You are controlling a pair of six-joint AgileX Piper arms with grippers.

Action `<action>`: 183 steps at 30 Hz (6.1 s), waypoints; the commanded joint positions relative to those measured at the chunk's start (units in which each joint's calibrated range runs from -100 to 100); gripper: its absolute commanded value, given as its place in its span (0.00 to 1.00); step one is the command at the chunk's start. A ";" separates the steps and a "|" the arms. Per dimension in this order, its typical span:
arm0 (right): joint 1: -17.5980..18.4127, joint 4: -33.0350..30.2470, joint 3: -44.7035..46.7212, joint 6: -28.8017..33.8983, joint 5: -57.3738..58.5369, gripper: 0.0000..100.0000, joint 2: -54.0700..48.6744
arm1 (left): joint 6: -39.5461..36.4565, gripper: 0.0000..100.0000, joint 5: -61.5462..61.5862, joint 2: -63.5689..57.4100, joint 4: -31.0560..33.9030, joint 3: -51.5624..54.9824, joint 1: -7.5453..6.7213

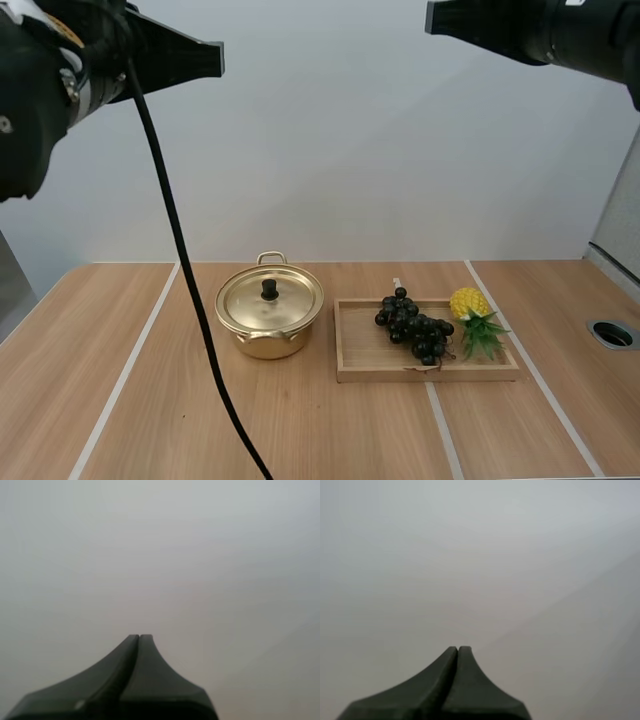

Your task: Open the pot, put the grape inside, and close it

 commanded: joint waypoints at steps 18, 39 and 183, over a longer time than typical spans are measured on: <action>0.10 -0.05 -1.31 4.41 2.87 1.00 -0.01 | 0.50 1.00 0.28 0.63 -0.84 -0.74 -0.17; 0.10 6.31 -1.31 -6.29 24.24 1.00 3.11 | 29.25 1.00 26.17 17.80 -9.98 -0.74 -0.17; 0.10 12.73 -1.31 -24.76 59.26 1.00 15.59 | 13.09 0.00 33.15 22.49 -0.78 -77.27 -5.30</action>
